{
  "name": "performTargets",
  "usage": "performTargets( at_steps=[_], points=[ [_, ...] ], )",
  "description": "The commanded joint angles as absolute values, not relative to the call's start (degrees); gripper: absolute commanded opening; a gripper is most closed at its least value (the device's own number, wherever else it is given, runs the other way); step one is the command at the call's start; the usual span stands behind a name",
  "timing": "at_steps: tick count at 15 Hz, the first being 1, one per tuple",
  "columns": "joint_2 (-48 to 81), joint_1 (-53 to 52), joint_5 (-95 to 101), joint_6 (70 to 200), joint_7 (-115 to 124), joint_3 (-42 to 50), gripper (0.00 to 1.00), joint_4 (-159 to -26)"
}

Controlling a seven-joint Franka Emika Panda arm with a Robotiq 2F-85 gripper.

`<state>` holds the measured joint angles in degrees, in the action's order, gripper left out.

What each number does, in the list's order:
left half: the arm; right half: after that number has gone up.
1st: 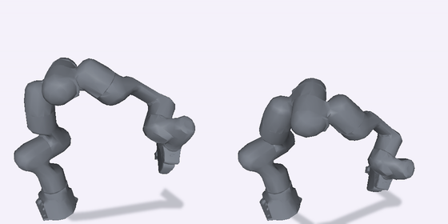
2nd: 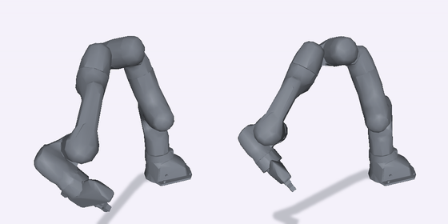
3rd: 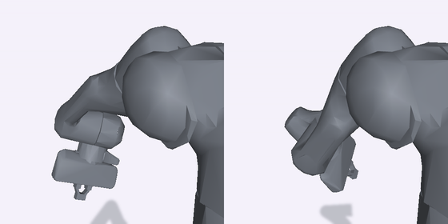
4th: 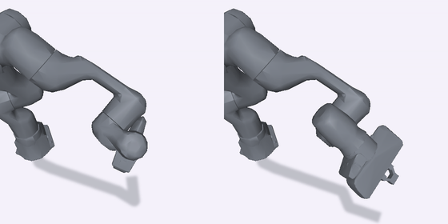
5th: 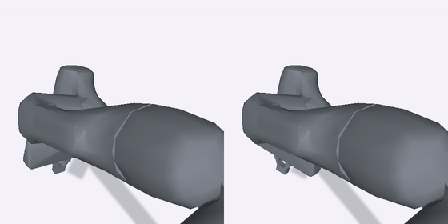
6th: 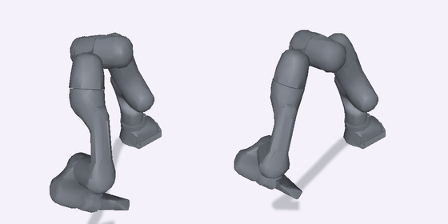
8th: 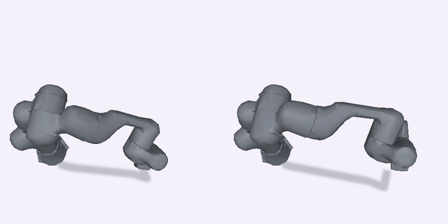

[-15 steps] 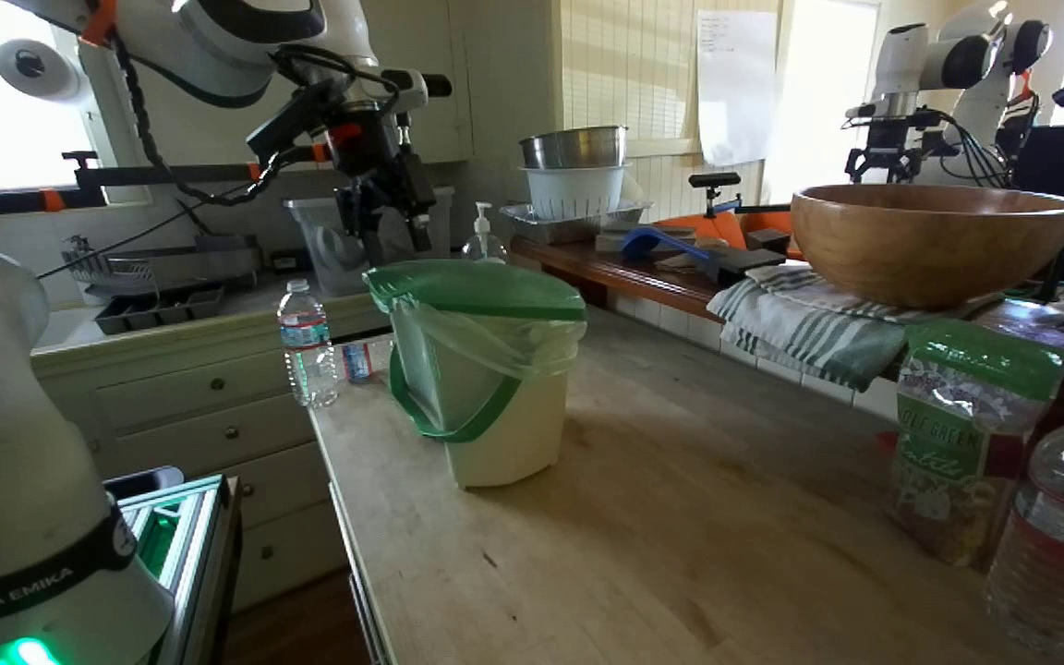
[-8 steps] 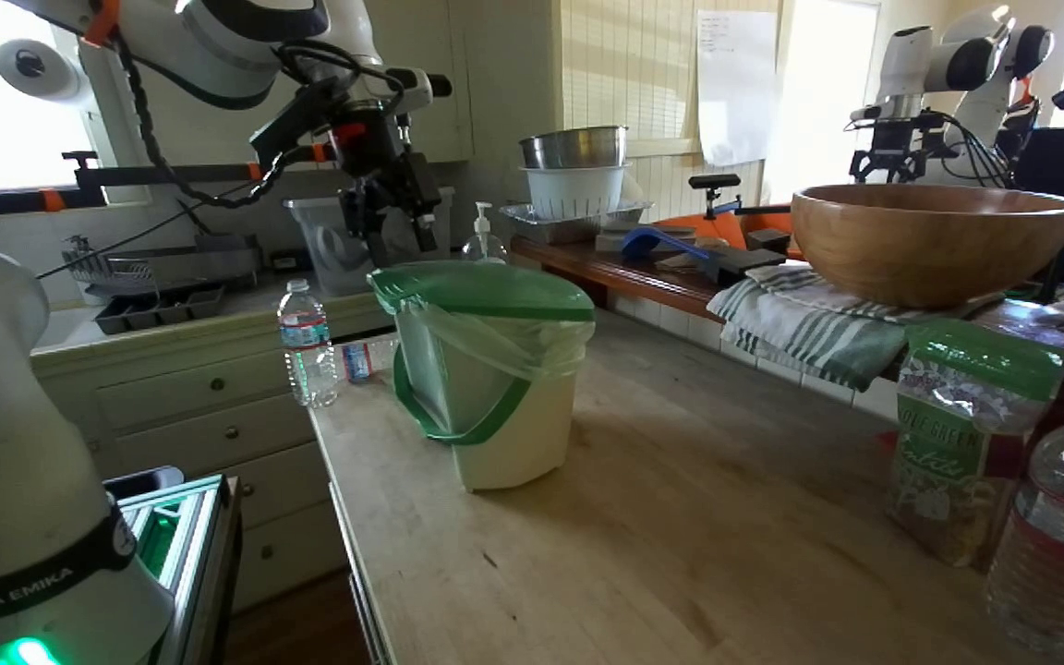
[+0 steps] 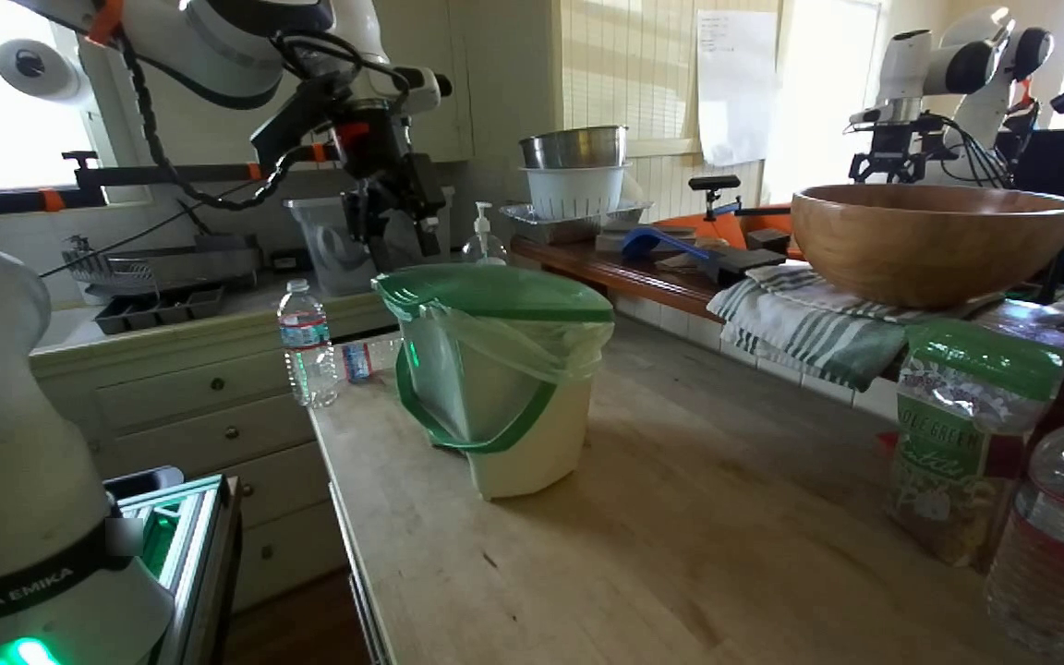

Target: Push the bucket to the right

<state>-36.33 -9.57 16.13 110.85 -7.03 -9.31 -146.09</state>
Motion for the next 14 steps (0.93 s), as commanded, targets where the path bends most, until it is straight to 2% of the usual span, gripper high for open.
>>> performTargets(
  at_steps=[1, 8, 14],
  points=[
    [-38.99, -8.26, 19.27, 107.44, -8.3, -7.99, 1.0, -147.89],
    [-38.67, -5.67, 22.43, 106.82, -10.77, -2.98, 1.0, -146.85],
    [-39.31, -9.93, 16.25, 103.68, -10.66, -5.48, 1.0, -145.74]
  ],
)
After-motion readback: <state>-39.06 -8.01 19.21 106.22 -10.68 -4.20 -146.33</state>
